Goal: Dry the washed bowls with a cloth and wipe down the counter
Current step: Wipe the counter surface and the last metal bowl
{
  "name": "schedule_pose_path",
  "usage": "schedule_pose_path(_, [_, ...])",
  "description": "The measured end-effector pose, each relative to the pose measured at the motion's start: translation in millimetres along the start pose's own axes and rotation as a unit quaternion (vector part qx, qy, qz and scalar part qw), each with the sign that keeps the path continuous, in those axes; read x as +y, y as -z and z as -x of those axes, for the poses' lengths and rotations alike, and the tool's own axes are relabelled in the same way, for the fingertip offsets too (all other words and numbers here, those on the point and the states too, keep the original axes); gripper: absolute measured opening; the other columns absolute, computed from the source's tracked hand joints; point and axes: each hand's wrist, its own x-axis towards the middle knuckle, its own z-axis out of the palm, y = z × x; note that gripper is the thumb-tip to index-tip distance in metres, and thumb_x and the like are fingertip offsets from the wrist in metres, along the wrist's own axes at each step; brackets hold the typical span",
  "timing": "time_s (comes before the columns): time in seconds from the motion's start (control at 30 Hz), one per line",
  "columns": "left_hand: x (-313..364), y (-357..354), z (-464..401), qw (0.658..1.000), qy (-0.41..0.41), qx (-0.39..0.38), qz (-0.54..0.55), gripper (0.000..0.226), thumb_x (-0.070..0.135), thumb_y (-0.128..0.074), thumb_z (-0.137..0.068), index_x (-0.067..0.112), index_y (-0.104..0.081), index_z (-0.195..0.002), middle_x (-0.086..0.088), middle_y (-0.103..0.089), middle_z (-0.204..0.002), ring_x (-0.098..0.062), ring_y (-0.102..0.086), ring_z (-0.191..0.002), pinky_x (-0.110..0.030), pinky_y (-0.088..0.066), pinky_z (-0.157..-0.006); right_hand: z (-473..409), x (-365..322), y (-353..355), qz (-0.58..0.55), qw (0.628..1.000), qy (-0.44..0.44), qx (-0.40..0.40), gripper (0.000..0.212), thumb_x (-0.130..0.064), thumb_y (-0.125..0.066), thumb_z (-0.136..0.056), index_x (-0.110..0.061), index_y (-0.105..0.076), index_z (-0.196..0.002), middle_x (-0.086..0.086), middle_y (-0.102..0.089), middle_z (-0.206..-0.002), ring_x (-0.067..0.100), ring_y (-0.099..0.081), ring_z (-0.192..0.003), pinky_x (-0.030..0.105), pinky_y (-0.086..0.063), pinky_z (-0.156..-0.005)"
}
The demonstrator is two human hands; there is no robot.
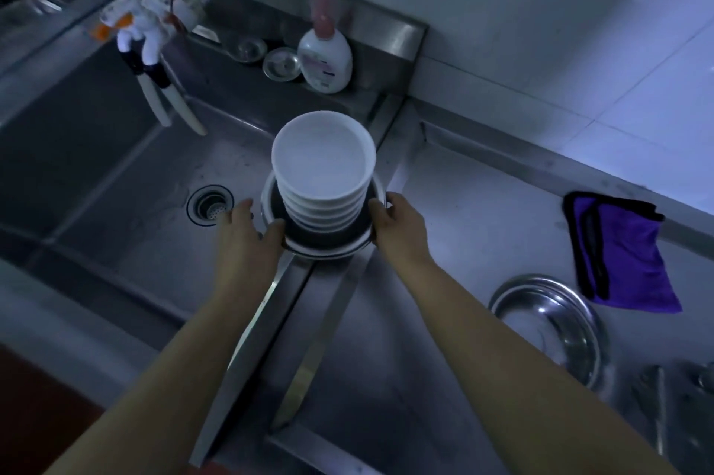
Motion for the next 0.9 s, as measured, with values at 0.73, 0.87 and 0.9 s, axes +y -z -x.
schedule_pose_path(0.73, [5,-35,-23,0.991,0.009,-0.019,0.132,0.031,0.016,-0.059,-0.069,0.022,-0.058,-0.099,0.003,-0.065,-0.075,-0.016,-0.063,-0.063,-0.027,-0.045,-0.053,5,11,-2,-0.047,0.992,-0.030,0.114,0.009,-0.018,-0.058,-0.079,-0.016,-0.056,-0.087,-0.002,-0.060,-0.075,0.020,-0.060,-0.071,0.038,-0.052,-0.066])
schedule_pose_path(0.87, [22,-46,-21,0.991,-0.002,-0.024,0.135,0.024,0.013,-0.061,-0.070,0.028,-0.055,-0.087,0.015,-0.060,-0.070,0.002,-0.058,-0.060,-0.019,-0.038,-0.049,1,18,13,-0.061,0.988,-0.041,0.134,0.006,-0.017,-0.058,-0.079,-0.016,-0.055,-0.084,0.002,-0.061,-0.076,0.025,-0.061,-0.074,0.046,-0.054,-0.072])
schedule_pose_path(0.9, [26,-50,-21,0.990,-0.006,-0.029,0.136,0.023,0.012,-0.060,-0.070,0.029,-0.055,-0.085,0.015,-0.060,-0.069,0.003,-0.058,-0.059,-0.018,-0.038,-0.049,0,20,17,-0.067,0.987,-0.044,0.140,0.006,-0.017,-0.058,-0.079,-0.018,-0.055,-0.084,0.002,-0.062,-0.076,0.024,-0.062,-0.074,0.047,-0.054,-0.072])
